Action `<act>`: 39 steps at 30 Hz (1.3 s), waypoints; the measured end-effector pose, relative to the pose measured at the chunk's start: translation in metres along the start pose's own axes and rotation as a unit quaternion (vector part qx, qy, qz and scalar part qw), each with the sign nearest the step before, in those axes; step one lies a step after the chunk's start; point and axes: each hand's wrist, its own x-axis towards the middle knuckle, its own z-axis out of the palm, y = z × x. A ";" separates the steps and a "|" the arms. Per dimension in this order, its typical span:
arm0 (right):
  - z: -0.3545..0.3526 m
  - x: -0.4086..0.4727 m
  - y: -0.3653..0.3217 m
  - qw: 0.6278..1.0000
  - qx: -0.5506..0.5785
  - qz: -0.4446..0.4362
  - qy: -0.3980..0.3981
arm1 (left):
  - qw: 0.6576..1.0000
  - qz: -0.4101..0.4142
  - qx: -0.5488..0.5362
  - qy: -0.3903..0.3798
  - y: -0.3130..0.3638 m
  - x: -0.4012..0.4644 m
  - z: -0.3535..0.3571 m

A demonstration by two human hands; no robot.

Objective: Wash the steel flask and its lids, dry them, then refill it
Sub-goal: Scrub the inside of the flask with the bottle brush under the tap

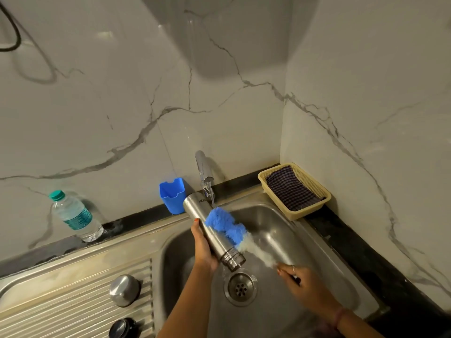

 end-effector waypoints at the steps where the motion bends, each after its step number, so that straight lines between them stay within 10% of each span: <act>1: 0.001 0.006 -0.008 1.000 -0.007 -0.001 0.000 | 1.000 -0.005 0.007 -0.003 -0.002 -0.002 0.001; 26: 0.012 0.061 -0.055 0.997 -0.011 -0.022 0.073 | 0.998 -0.007 0.054 -0.032 -0.008 -0.009 0.032; 39: -0.005 -0.012 -0.015 0.998 -0.014 0.050 0.028 | 0.984 0.062 -0.149 0.074 0.022 -0.005 0.018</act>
